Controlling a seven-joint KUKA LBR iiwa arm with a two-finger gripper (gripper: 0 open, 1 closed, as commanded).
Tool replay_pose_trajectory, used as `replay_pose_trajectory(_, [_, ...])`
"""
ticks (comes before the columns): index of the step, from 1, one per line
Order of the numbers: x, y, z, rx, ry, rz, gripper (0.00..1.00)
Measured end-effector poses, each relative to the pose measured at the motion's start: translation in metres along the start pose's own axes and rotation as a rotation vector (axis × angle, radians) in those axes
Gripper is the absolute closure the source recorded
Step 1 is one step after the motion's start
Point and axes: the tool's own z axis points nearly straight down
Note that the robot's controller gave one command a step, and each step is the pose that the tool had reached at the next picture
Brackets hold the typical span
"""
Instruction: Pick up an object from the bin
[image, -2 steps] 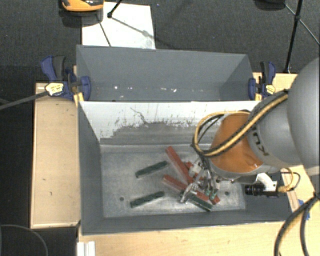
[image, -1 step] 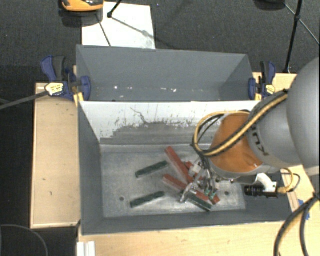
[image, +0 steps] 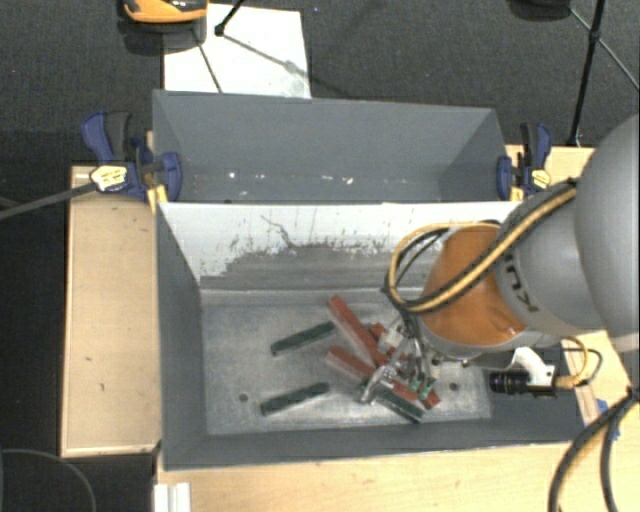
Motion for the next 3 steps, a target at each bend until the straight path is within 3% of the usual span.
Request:
replay_pose_trajectory(1, [0.003, -0.002, -0.011, 0.010, 0.018, -0.006, 1.00])
replay_pose_trajectory(3, [0.003, -0.002, -0.038, 0.021, 0.034, -0.008, 1.00])
